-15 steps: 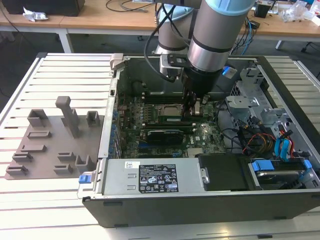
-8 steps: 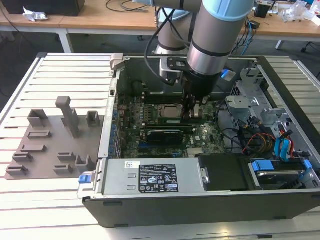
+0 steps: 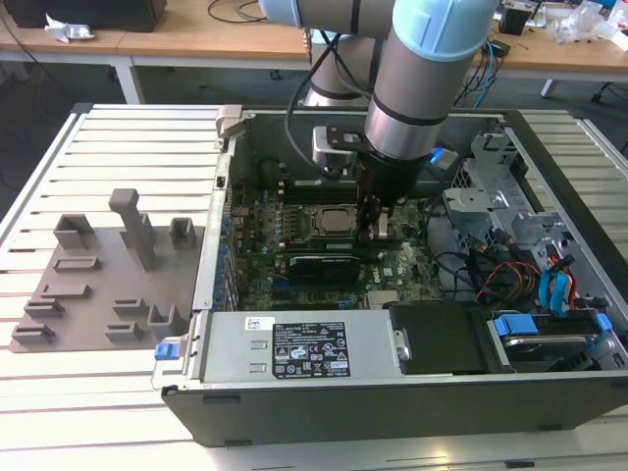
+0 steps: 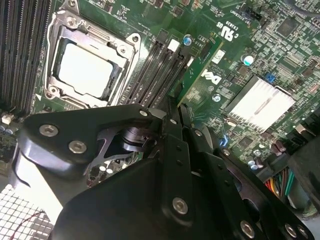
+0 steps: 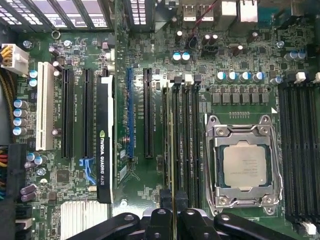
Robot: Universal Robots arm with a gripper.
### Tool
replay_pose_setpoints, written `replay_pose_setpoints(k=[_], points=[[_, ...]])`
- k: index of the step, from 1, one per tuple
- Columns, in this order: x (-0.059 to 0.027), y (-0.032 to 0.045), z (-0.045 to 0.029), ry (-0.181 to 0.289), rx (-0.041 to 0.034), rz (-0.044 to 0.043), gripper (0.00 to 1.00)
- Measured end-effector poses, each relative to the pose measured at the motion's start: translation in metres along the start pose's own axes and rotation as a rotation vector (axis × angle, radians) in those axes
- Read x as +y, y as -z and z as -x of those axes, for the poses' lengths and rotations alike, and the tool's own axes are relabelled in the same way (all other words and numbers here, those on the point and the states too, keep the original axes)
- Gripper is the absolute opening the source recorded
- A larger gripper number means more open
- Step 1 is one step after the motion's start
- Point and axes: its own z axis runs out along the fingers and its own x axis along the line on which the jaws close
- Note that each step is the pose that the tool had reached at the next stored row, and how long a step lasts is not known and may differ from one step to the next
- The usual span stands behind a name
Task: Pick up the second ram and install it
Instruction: 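Insert the second ram into the second slot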
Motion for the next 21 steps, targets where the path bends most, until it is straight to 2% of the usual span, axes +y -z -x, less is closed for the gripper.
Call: replay_pose_setpoints(k=[2,3,6,7,10,13,15,18,21], points=[[0.0007,0.0001,0.0005,0.000,-0.0012,-0.0011,0.13],[0.0009,0.0025,0.0010,0.000,-0.0045,-0.0040,0.13],[0.0022,0.0165,0.0011,0.000,-0.0016,-0.0046,0.13],[0.0032,0.0167,0.0010,0.000,-0.0018,-0.0048,0.13],[0.0119,0.0130,0.0010,0.001,-0.0073,-0.0045,0.13],[0.0200,0.0070,0.0031,-0.022,-0.0095,-0.0054,0.13],[0.0316,0.0050,0.0063,-0.023,-0.0108,-0.0053,0.13],[0.0332,-0.0005,0.0081,-0.022,-0.0129,-0.0052,0.13],[0.0330,-0.0028,0.0128,-0.019,-0.0127,-0.0052,0.13]])
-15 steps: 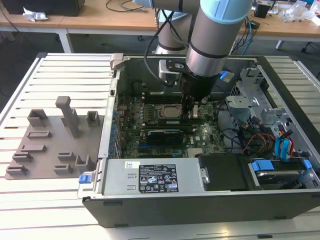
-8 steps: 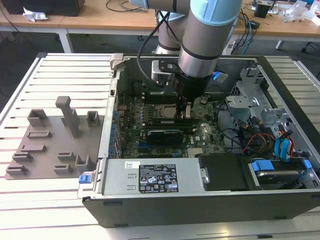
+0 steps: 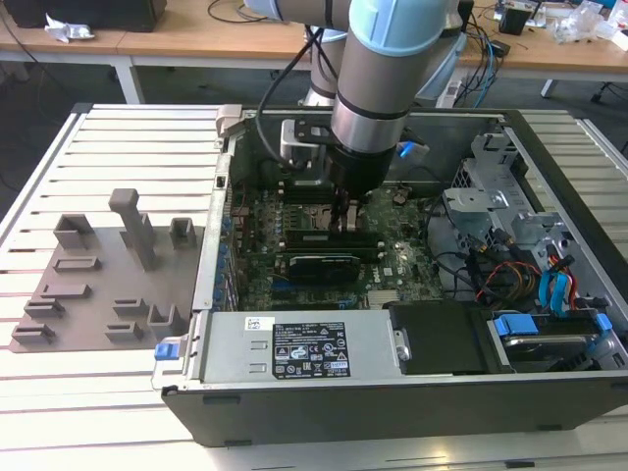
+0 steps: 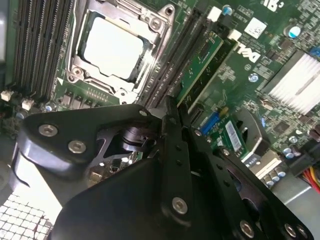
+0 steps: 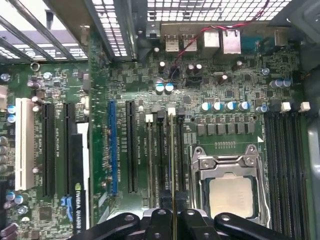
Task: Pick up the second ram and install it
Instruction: 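Insert the second ram into the second slot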
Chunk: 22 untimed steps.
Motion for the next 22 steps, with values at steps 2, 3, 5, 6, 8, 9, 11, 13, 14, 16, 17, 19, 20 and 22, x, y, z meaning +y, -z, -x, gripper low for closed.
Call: replay_pose_setpoints(k=[2,3,5,6,8,9,11,13,14,16,17,19,20,22], points=[[-0.0032,-0.0010,0.0011,0.012,0.0019,0.0006,0.13],[-0.0040,-0.0017,0.0011,0.014,0.0026,0.0007,0.13],[-0.0041,-0.0028,0.0011,0.006,0.0019,0.0003,0.13],[-0.0041,-0.0031,0.0011,0.004,0.0017,0.0002,0.13],[-0.0042,-0.0040,0.0011,0.003,0.0016,0.0002,0.13],[-0.0042,-0.0046,0.0010,0.003,0.0017,0.0002,0.13],[-0.0040,-0.0057,0.0010,0.004,0.0018,0.0002,0.13],[-0.0037,-0.0061,0.0023,0.004,0.0017,0.0002,0.13],[-0.0038,-0.0062,0.0027,0.005,0.0017,0.0003,0.13],[-0.0036,-0.0069,0.0027,0.005,0.0017,0.0002,0.13],[-0.0034,-0.0072,0.0027,0.005,0.0018,0.0002,0.13],[-0.0035,-0.0086,0.0027,0.005,0.0018,0.0002,0.13],[-0.0035,-0.0093,0.0028,0.005,0.0019,0.0003,0.13],[-0.0035,-0.0094,0.0028,0.006,0.0020,0.0003,0.13]])
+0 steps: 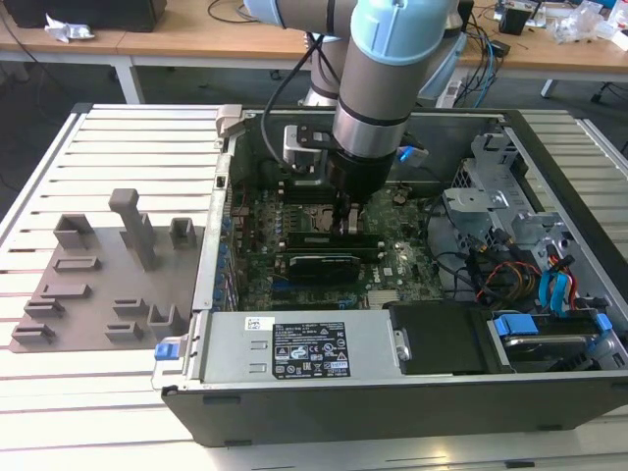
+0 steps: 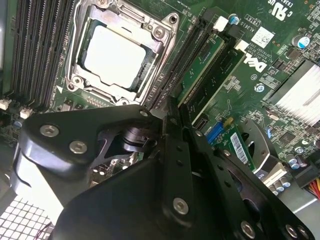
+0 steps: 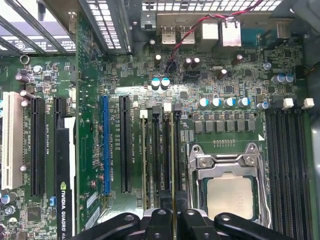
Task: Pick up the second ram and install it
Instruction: 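Insert the second ram into the second slot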
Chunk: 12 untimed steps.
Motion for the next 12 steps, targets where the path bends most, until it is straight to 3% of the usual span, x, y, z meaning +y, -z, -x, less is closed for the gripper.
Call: replay_pose_setpoints(k=[12], points=[[-0.0014,0.0001,0.0001,0.021,0.0022,0.0008,0.13]])
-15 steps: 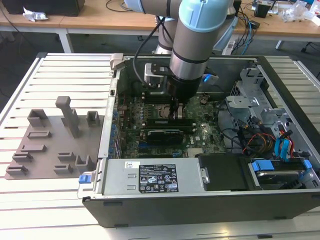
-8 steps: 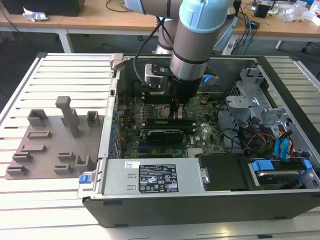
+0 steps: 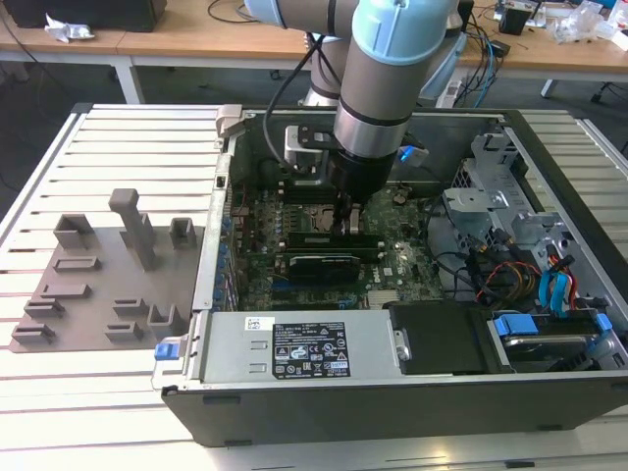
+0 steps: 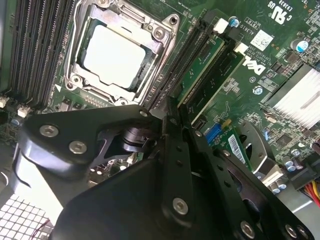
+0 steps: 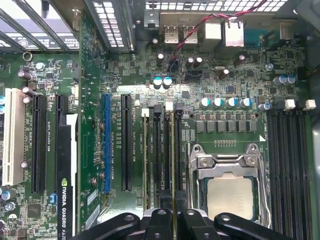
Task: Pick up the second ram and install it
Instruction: 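Insert the second ram into the second slot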
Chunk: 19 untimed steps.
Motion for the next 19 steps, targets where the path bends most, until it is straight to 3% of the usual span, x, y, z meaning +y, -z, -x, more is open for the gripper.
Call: replay_pose_setpoints(k=[8,10,19], points=[[-0.0002,-0.0027,-0.0001,0.012,0.0012,0.0005,0.13],[-0.0002,-0.0029,-0.0001,0.040,0.0028,0.0015,0.13],[-0.0006,-0.0078,0.0001,0.041,0.0014,0.0017,0.13]])
